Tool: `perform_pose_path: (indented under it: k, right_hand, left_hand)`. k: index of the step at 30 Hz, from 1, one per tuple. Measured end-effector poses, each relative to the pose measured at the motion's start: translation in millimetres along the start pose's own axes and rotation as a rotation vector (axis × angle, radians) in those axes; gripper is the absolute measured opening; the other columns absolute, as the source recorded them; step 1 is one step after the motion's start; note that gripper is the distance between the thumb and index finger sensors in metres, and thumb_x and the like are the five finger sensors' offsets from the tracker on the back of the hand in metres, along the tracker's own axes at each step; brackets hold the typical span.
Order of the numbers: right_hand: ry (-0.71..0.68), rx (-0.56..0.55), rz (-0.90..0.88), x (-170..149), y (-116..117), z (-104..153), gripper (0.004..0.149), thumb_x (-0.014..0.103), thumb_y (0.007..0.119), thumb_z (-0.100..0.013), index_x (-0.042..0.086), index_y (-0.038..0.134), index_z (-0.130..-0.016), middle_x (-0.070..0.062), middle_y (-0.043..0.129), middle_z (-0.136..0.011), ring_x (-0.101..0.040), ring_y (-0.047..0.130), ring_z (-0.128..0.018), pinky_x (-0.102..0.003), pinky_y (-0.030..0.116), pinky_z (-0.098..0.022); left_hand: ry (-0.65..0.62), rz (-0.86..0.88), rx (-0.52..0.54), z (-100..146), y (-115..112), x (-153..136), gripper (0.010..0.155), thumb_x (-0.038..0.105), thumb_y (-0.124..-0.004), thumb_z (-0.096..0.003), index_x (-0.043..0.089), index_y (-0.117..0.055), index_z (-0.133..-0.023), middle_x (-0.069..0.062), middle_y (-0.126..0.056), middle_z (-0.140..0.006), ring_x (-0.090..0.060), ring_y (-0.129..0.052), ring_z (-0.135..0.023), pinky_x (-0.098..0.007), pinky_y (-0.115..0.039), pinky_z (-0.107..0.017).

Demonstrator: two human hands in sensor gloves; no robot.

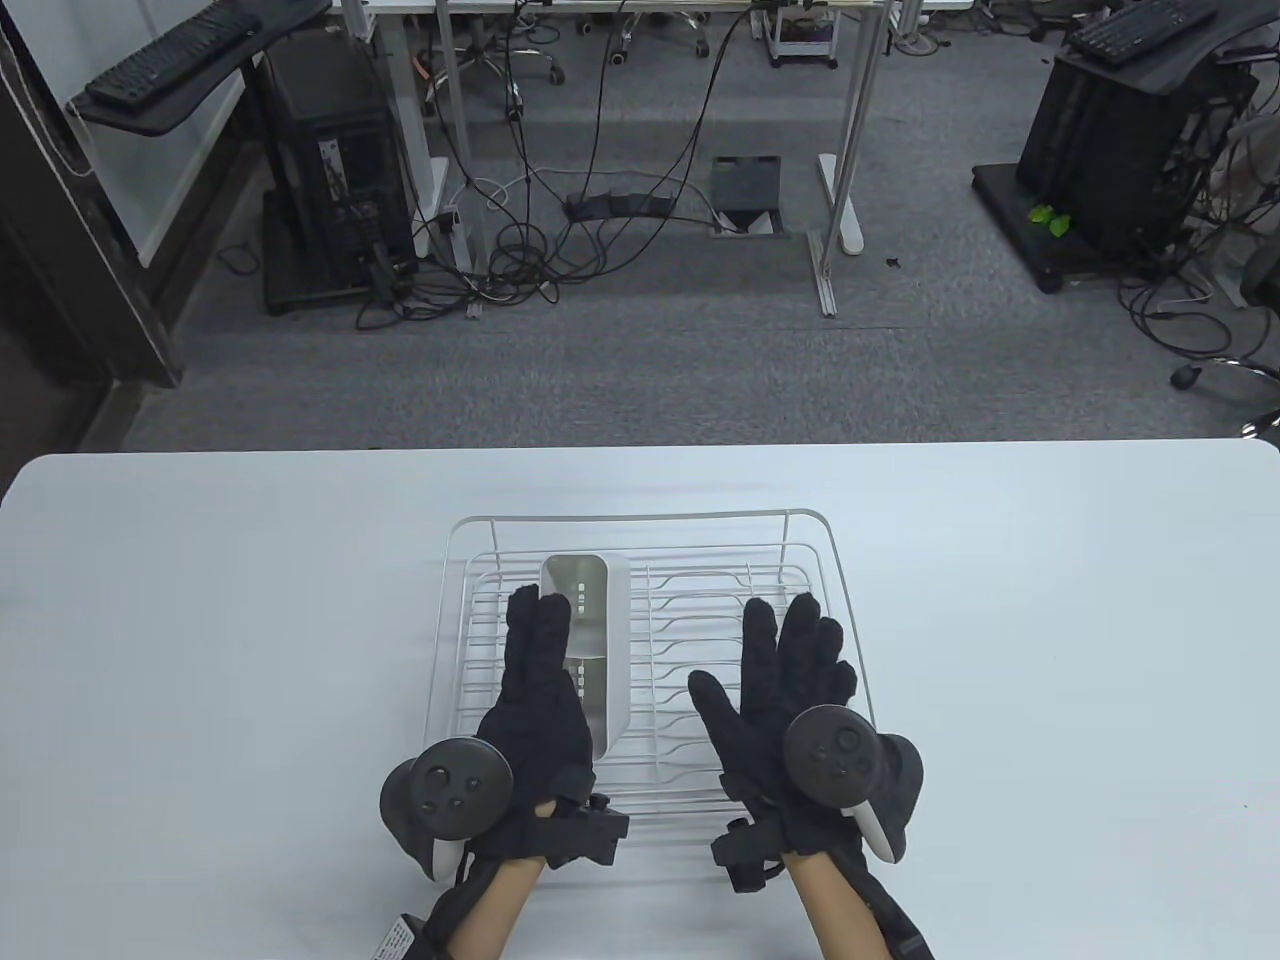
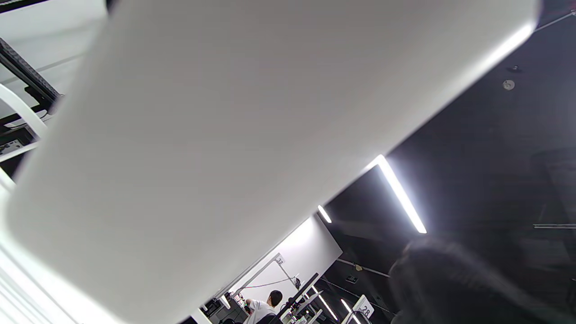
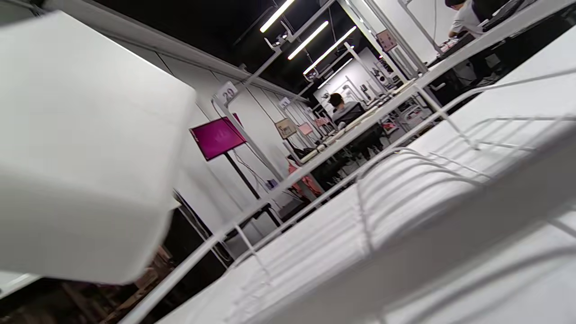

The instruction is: Hang the cutlery bin on dish rack (Opening facing upward)

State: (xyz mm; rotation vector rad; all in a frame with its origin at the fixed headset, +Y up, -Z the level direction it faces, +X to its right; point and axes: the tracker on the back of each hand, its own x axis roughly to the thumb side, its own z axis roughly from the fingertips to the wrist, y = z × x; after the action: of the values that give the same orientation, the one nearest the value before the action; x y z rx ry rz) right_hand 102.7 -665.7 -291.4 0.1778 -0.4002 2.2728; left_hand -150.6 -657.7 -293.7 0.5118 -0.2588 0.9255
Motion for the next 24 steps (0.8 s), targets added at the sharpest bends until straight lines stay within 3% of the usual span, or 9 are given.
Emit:
perform_pose_path:
  k: [4, 6, 8, 10, 19, 24]
  right_hand:
    - [-0.097, 0.009, -0.055, 22, -5, 4, 0.068, 0.055, 0.063, -0.059, 0.035, 0.021, -0.109, -0.017, 0.007, -0.115, -0.047, 0.006, -0.101, -0.064, 0.009, -0.065]
    - [-0.155, 0.061, -0.114, 35, -3, 7, 0.067, 0.052, 0.064, -0.06, 0.036, 0.023, -0.109, -0.018, 0.011, -0.115, -0.048, 0.009, -0.101, -0.064, 0.011, -0.066]
    - [-0.169, 0.094, -0.15, 40, 1, 7, 0.064, 0.047, 0.066, -0.06, 0.036, 0.028, -0.109, -0.021, 0.024, -0.116, -0.049, 0.026, -0.104, -0.064, 0.019, -0.068]
    - [-0.164, 0.168, -0.18, 43, 8, 8, 0.062, 0.043, 0.066, -0.061, 0.037, 0.027, -0.108, -0.024, 0.024, -0.115, -0.051, 0.028, -0.103, -0.063, 0.02, -0.068]
    - [-0.193, 0.199, -0.157, 46, 14, 8, 0.061, 0.037, 0.065, -0.062, 0.038, 0.026, -0.108, -0.028, 0.028, -0.113, -0.053, 0.036, -0.102, -0.063, 0.024, -0.068]
    - [-0.195, 0.185, -0.163, 46, 13, 8, 0.061, 0.029, 0.064, -0.061, 0.031, 0.026, -0.109, -0.03, 0.028, -0.111, -0.053, 0.037, -0.1, -0.06, 0.026, -0.068]
  left_hand:
    - [-0.018, 0.006, -0.011, 2, -4, 4, 0.059, 0.018, -0.059, -0.0573, 0.029, -0.047, -0.114, -0.013, -0.039, -0.119, -0.045, -0.073, -0.098, -0.057, -0.073, -0.064]
    - [-0.03, 0.007, -0.03, 3, -7, 8, 0.058, 0.018, -0.059, -0.0574, 0.029, -0.047, -0.114, -0.013, -0.039, -0.119, -0.045, -0.073, -0.099, -0.056, -0.073, -0.065]
    - [-0.037, 0.007, -0.044, 5, -10, 11, 0.058, 0.018, -0.059, -0.0574, 0.029, -0.047, -0.114, -0.013, -0.04, -0.119, -0.045, -0.073, -0.098, -0.056, -0.073, -0.065]
    - [-0.041, 0.016, -0.054, 7, -13, 15, 0.059, 0.018, -0.058, -0.0575, 0.029, -0.047, -0.114, -0.013, -0.039, -0.119, -0.045, -0.073, -0.098, -0.056, -0.073, -0.065]
    - [-0.061, -0.002, -0.076, 11, -21, 20, 0.058, 0.018, -0.058, -0.0577, 0.029, -0.046, -0.114, -0.013, -0.038, -0.119, -0.046, -0.072, -0.099, -0.057, -0.072, -0.064]
    - [-0.083, -0.003, -0.077, 14, -23, 27, 0.059, 0.019, -0.058, -0.0579, 0.029, -0.045, -0.114, -0.012, -0.036, -0.12, -0.048, -0.069, -0.099, -0.058, -0.07, -0.065]
